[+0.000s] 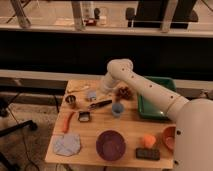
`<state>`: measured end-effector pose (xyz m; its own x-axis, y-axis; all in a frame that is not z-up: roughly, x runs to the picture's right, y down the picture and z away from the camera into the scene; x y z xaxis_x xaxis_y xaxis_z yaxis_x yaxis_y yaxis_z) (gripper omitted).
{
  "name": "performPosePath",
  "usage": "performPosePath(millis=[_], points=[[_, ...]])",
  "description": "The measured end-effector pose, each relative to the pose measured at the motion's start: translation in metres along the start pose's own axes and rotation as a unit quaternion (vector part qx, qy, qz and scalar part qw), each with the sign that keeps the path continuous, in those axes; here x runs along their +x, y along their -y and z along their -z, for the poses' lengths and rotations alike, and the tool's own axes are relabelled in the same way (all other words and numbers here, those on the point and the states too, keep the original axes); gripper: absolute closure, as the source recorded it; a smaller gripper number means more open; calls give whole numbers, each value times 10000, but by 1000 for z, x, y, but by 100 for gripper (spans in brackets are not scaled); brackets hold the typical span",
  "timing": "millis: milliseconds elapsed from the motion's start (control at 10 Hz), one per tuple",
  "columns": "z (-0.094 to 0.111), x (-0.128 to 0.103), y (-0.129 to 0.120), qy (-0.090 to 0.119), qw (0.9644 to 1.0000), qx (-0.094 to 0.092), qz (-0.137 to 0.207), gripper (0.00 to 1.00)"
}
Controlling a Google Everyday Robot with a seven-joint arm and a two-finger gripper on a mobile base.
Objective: Place fork in metal cup
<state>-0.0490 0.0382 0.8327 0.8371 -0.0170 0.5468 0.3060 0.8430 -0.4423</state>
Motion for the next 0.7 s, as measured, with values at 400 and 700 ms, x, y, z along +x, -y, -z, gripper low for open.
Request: performPosePath(millis=[400,700], points=[[-29,-60,31,375,9987,62,344,96],[-38,-89,50,669,9957,153,625,96]])
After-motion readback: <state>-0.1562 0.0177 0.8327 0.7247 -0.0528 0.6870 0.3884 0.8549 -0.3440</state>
